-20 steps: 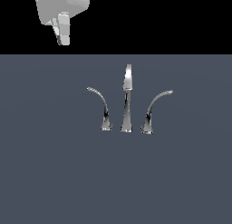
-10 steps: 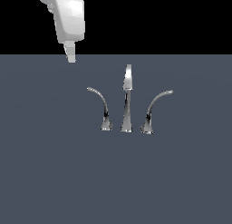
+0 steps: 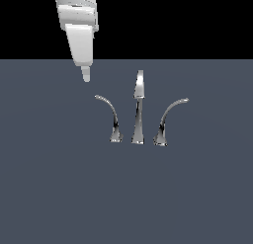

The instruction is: Turn on the faucet by rotating a designated handle.

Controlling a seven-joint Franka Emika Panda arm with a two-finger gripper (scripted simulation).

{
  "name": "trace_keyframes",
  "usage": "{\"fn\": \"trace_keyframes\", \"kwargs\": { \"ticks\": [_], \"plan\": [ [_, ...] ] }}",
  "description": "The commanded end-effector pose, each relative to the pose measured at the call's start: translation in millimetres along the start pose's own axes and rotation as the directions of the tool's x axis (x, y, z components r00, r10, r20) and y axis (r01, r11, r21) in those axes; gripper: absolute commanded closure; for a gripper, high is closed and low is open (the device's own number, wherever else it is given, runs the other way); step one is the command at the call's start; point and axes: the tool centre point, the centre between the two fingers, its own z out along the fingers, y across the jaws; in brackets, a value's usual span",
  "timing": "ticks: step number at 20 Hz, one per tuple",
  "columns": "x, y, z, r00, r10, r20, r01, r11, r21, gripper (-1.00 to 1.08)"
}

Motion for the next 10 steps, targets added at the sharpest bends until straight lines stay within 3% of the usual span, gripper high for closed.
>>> {"fn": "trace_keyframes", "kwargs": {
  "ticks": [1,10],
  "plan": [
    [6,-10,10,0.998,0.057,-0.001,-0.057,0.998,0.0,1.08],
    [32,-43,46,0.968,0.251,-0.005,-0.251,0.968,-0.001,1.08]
  ]
}}
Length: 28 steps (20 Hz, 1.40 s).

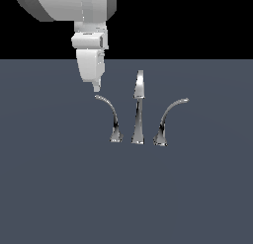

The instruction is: Turn on the faucet by rotating a designated handle.

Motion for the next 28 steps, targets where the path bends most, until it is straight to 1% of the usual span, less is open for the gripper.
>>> {"fn": "trace_keyframes", "kwargs": {
  "ticks": [1,8,14,22,28],
  "plan": [
    [5,-9,9,0.999,0.05,-0.001,-0.05,0.999,0.0,1.08],
    [18,-26,26,0.989,0.148,-0.002,-0.148,0.989,0.0,1.08],
    [22,-31,31,0.984,0.177,-0.001,-0.177,0.984,0.0,1.08],
    [21,-31,29,0.985,0.173,0.0,-0.173,0.985,0.0,1.08],
    [10,-12,29,0.985,0.173,0.0,-0.173,0.985,0.0,1.08]
  ]
}}
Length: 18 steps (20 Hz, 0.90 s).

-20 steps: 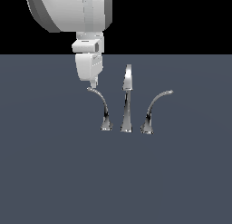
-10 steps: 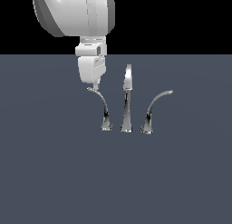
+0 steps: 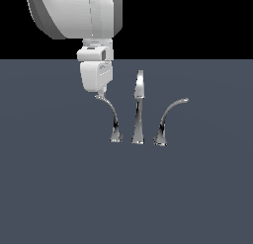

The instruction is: Turn on the faucet by rotating a designated handle.

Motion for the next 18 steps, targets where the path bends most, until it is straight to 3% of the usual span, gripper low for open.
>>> {"fn": "trace_keyframes", "kwargs": {
  "ticks": [1,7,8,18],
  "plan": [
    [-4,9,0,1.0,0.0,0.0,0.0,1.0,0.0,1.08],
    [-11,26,0,1.0,0.0,0.0,0.0,1.0,0.0,1.08],
    [-3,16,0,1.0,0.011,0.002,-0.011,1.0,0.009,1.08],
    [2,48,0,1.0,0.005,0.001,-0.005,1.0,0.004,1.08]
  ]
}}
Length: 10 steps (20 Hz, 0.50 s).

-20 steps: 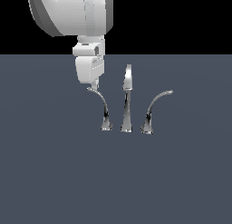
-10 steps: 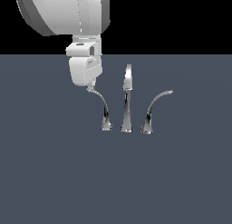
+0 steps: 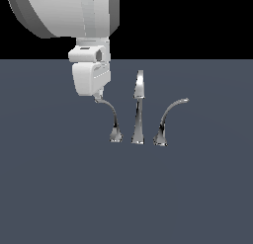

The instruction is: Turn on the faucet by rotating a designated handle.

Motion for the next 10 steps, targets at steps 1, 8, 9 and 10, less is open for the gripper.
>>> {"fn": "trace_keyframes", "kwargs": {
  "ticks": [1,8,9,10],
  "plan": [
    [4,14,0,1.0,-0.002,-0.007,0.002,1.0,-0.012,1.08],
    [8,36,-1,1.0,-0.006,-0.008,0.006,1.0,-0.016,1.08],
    [8,36,-1,1.0,-0.006,-0.008,0.006,1.0,-0.016,1.08],
    [3,31,0,1.0,-0.01,-0.003,0.01,1.0,-0.011,1.08]
  ]
}}
